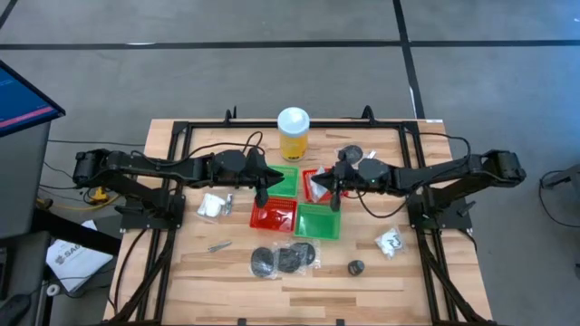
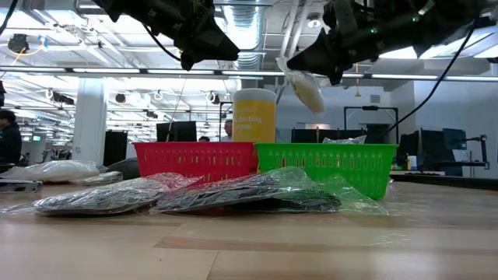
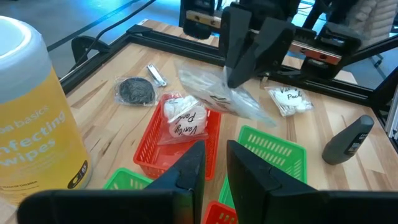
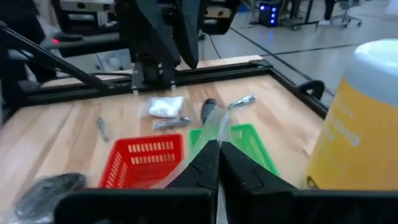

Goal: Pick & Place Travel size toiletries
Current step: Put the cotton pack into the right red bin

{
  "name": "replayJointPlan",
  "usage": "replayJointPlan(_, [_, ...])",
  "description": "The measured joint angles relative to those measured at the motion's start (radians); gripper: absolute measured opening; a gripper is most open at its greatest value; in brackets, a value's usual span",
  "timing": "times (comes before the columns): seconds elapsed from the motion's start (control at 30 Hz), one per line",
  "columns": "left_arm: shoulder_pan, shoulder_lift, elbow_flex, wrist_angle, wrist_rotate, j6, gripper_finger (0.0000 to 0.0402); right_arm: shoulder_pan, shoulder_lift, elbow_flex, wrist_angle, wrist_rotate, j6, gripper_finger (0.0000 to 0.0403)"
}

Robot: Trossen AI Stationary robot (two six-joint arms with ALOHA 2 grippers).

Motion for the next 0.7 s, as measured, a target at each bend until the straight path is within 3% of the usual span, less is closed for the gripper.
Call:
replayJointPlan(0.23, [0.000,0.000,0.000,0.000,0.000,0.000,0.0058,-0.040,0.048,-0.060,0.142,-0.046,0.038,0.0000])
replayJointPlan(0.7, [-0.004,0.000,0.000,-0.001,0.000,0.000,0.0058,-0.156,0.376,-0.056,0.494,-0.239,0.125,0.0000])
